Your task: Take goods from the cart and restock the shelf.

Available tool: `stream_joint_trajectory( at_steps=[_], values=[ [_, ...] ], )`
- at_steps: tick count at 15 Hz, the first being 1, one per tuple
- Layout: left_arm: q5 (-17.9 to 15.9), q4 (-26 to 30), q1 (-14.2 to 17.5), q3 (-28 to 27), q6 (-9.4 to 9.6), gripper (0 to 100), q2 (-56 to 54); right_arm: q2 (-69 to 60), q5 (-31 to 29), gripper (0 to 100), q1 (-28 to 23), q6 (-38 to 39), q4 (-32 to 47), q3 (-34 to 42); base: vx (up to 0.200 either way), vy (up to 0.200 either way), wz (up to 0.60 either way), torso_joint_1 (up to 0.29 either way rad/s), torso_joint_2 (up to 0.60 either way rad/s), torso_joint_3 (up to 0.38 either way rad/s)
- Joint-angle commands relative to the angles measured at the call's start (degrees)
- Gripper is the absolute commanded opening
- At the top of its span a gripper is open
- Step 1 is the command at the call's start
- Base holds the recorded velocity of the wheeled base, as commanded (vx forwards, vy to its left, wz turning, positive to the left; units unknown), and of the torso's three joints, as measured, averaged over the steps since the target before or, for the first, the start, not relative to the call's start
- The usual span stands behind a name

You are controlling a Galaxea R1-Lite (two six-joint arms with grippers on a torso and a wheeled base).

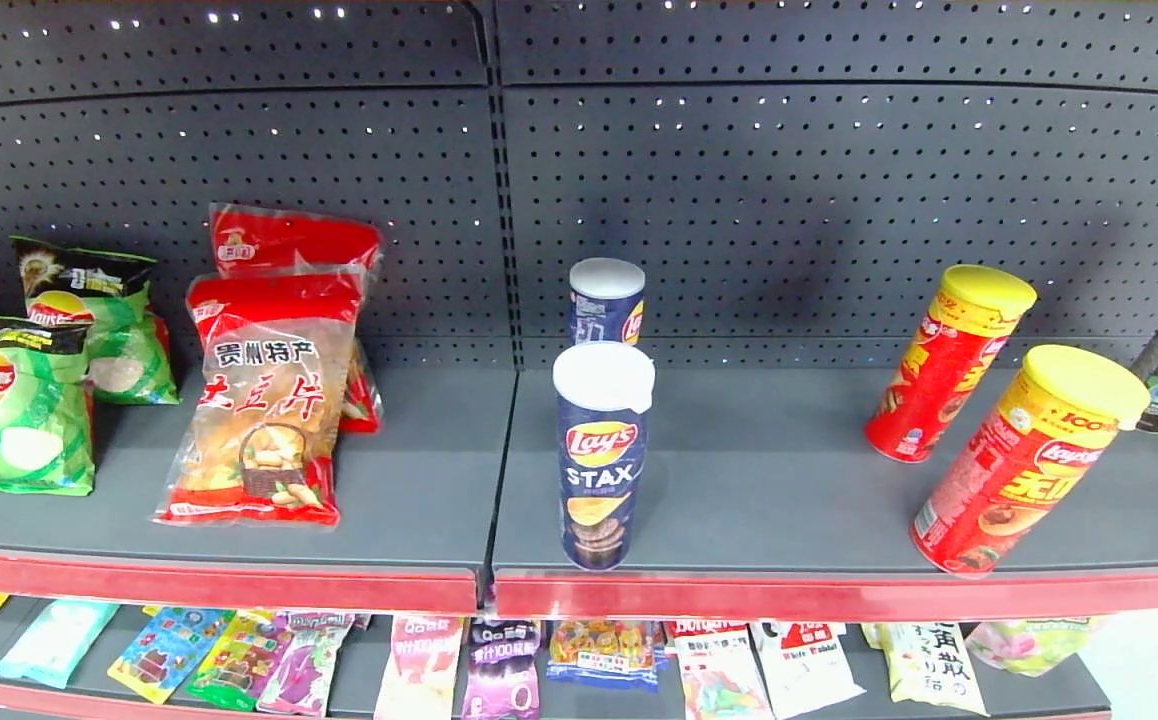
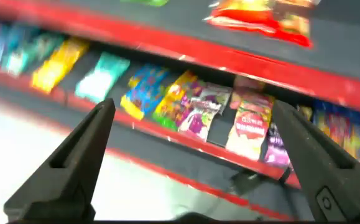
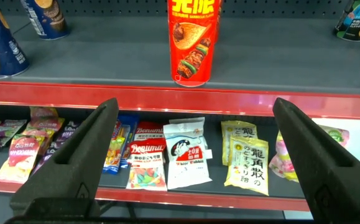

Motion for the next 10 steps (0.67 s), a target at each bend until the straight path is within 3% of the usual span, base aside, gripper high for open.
stream_joint_trajectory(
  at_steps=[1,2,3,4,5,6,8,10],
  values=[
    [-12.9,-8.6,-0.1,9.5,0.98,100,-10.2,0.1,0.0,100,0.0,0.0,0.0,0.0,0.0,0.0,0.0,0.0,0.0,0.0],
    [-16.6,-10.6,-0.3,10.2,0.98,100,-10.4,0.0,0.0,100,0.0,0.0,-0.1,0.0,0.0,0.0,0.0,0.0,0.0,0.0],
    [-23.5,-13.6,-0.2,10.5,5.28,100,-10.4,0.0,0.0,100,0.0,-0.1,0.0,0.0,0.0,0.0,0.0,0.0,0.0,0.0],
    [-29.0,-15.2,-0.3,11.8,11.7,100,-10.4,0.0,0.0,100,0.0,-0.1,0.0,0.0,0.0,0.0,0.0,0.0,0.0,0.0],
    [-30.0,-16.8,-0.2,13.5,15.92,100,-10.4,0.1,0.0,100,0.0,-0.1,0.0,0.0,0.0,0.0,0.0,0.0,0.0,0.0],
    [-29.0,-19.2,-0.2,14.3,16.27,100,-10.4,0.0,0.0,100,0.0,-0.1,0.0,0.0,0.0,0.0,0.0,0.0,0.0,0.0],
    [-19.2,-19.4,-0.2,14.3,8.18,100,-10.4,0.0,0.0,100,0.0,-0.1,0.0,0.0,0.0,0.0,0.0,0.0,0.0,0.0],
    [-18.3,-19.5,-0.2,14.4,8.18,100,-10.4,0.1,0.0,100,0.0,0.0,-0.1,0.0,0.0,0.0,0.0,0.0,0.0,0.0]
  ],
)
